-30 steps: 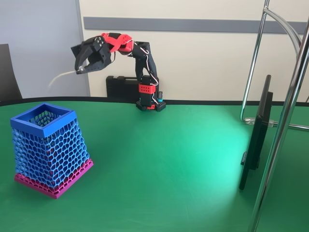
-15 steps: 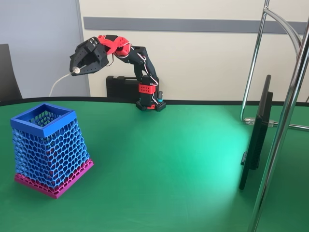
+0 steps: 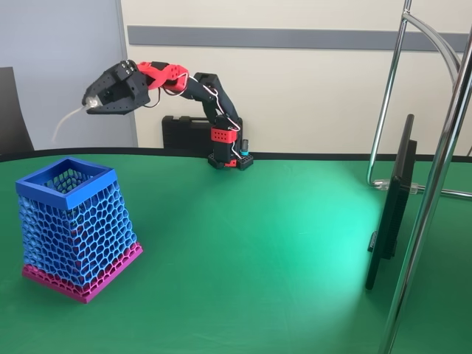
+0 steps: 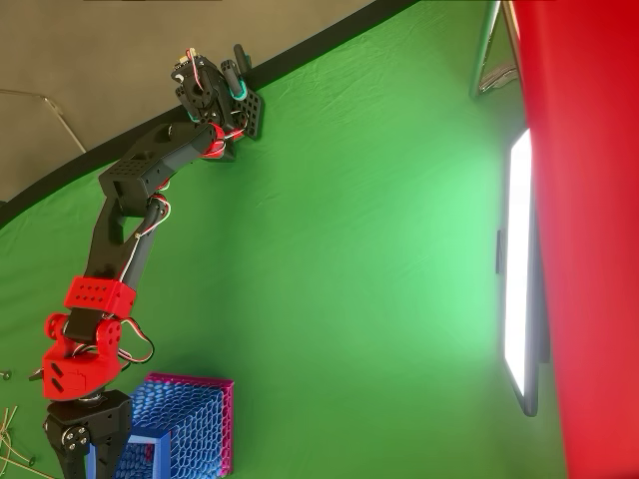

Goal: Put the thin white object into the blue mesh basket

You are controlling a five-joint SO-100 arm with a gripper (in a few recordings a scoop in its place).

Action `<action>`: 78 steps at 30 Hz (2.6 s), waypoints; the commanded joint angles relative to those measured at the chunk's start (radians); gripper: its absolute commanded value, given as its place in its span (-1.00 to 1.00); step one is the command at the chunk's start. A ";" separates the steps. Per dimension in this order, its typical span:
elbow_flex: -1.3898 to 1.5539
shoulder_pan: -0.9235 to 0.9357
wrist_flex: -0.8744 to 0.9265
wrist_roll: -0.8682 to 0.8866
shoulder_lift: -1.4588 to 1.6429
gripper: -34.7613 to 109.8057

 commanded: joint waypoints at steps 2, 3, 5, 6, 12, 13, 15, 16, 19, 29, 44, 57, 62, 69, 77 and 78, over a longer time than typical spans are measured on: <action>0.009 -0.008 -0.046 -0.006 0.011 -0.32; 0.018 -0.009 -0.051 -0.003 0.012 -0.30; 0.031 -0.017 -0.057 0.003 0.012 -0.28; 0.040 -0.020 -0.063 0.008 0.012 -0.26; 0.091 -0.029 -0.091 0.100 0.012 -0.14; 0.092 -0.029 -0.091 0.117 0.011 -0.13; 0.094 -0.031 -0.086 0.146 0.006 -0.13; 0.097 -0.032 -0.084 0.160 0.005 -0.13; 0.124 -0.041 -0.071 0.207 0.006 -0.13; 0.380 -0.104 -0.130 0.247 0.097 -0.10; 0.581 -0.198 -0.147 0.273 0.261 -0.10; 0.709 -0.250 -0.149 0.313 0.351 -0.08; 0.698 -0.210 -0.146 0.327 0.368 -0.08; 0.736 -0.127 -0.178 0.316 0.377 -0.08; 0.788 -0.026 -0.199 0.273 0.396 -0.08; 0.792 -0.017 -0.193 0.270 0.399 -0.08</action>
